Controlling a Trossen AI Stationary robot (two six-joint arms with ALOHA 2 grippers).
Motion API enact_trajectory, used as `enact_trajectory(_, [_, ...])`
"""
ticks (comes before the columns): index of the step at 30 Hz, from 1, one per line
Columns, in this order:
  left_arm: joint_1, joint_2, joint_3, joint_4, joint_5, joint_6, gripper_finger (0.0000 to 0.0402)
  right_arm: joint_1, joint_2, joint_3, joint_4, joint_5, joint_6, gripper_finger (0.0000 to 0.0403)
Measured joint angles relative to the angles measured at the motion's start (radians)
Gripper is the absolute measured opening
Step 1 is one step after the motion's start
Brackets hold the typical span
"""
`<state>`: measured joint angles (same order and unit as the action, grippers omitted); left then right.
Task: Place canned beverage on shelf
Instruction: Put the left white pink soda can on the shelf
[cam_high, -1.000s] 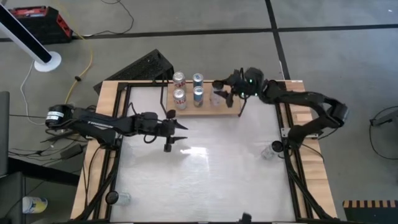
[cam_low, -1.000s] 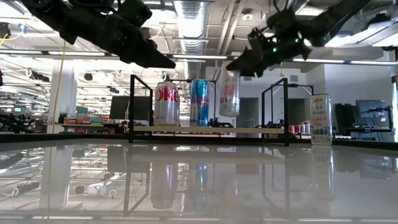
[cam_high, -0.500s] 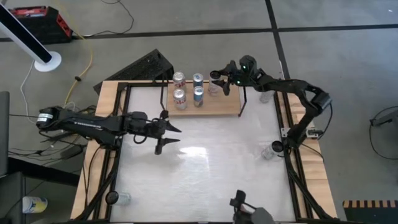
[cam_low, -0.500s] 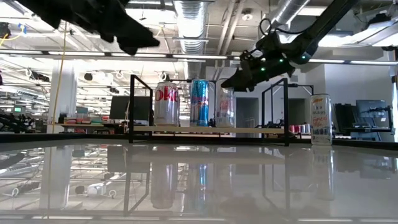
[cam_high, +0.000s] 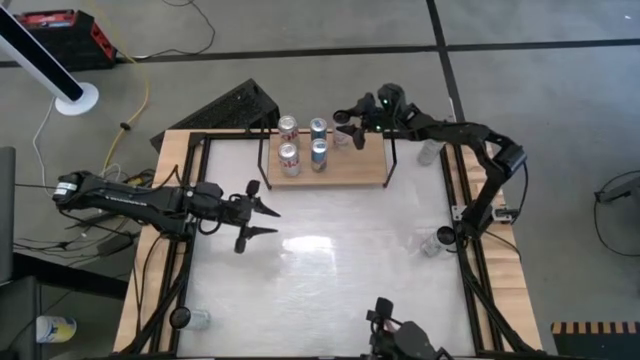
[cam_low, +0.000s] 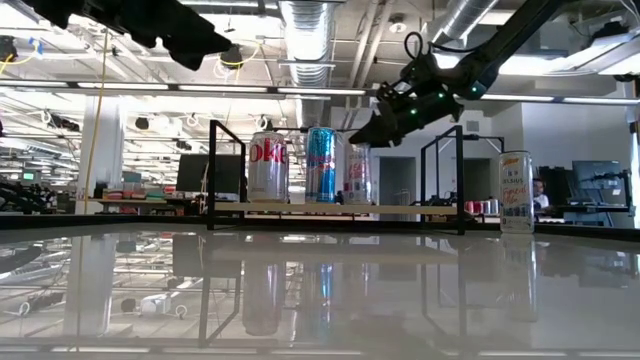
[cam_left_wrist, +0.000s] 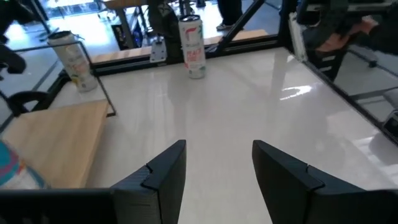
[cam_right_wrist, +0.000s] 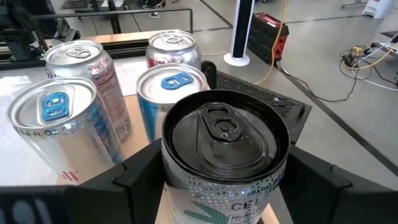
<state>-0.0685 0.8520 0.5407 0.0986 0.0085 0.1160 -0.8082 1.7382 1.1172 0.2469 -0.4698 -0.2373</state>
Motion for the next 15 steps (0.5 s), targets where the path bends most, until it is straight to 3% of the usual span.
enact_trajectory(10, [0.000, -0.002, -0.023, -0.009, -0.021, 0.021, 0.0169, -0.005, -0.002, 0.002, -0.055, 0.000, -0.043, 0.0291])
enact_trajectory(15, [0.000, -0.002, -0.023, -0.008, -0.021, 0.022, 0.0169, -0.005, -0.016, 0.001, -0.076, 0.004, -0.037, 0.0315])
